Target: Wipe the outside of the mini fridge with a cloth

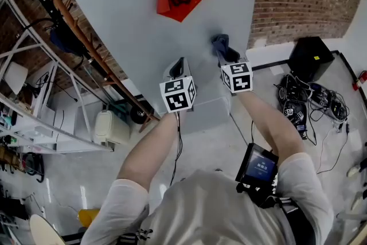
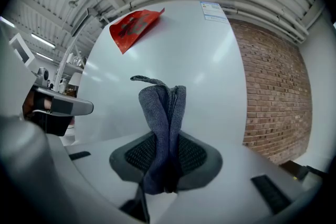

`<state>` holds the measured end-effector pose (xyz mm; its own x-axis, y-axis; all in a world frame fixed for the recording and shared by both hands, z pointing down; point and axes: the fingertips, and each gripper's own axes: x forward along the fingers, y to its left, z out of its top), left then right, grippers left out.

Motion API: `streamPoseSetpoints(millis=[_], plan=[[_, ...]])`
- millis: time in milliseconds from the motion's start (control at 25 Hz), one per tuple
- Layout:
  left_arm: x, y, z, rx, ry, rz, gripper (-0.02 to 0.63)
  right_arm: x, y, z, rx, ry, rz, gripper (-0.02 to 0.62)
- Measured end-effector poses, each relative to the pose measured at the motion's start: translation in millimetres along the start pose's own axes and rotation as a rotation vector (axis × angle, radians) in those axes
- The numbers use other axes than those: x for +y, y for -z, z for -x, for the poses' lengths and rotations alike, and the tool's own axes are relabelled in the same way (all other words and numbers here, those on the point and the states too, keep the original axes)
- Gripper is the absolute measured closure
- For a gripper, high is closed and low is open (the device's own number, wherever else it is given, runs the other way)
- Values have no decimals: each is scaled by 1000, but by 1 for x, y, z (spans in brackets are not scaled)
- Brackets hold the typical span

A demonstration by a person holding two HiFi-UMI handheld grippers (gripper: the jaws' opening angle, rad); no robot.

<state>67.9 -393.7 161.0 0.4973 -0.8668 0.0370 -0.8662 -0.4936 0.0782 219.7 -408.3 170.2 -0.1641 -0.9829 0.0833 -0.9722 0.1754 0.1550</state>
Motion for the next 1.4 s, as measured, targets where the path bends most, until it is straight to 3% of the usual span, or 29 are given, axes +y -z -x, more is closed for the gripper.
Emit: streamPoseSetpoints(millis=[440,960,1160,1400], plan=[[-46,6,-29,7,14,-5,606,-65,11,10,-6,33,-39,491],[-41,23,-30,26,-53,14,606,-71,11,9,-29,-12,-49,491],[-16,32,-10,37,-87,18,606,-31,10,11,-39,-77,-50,491],[40,60,30,82,-162,30,606,70,24,4,1,-225,-7,491]])
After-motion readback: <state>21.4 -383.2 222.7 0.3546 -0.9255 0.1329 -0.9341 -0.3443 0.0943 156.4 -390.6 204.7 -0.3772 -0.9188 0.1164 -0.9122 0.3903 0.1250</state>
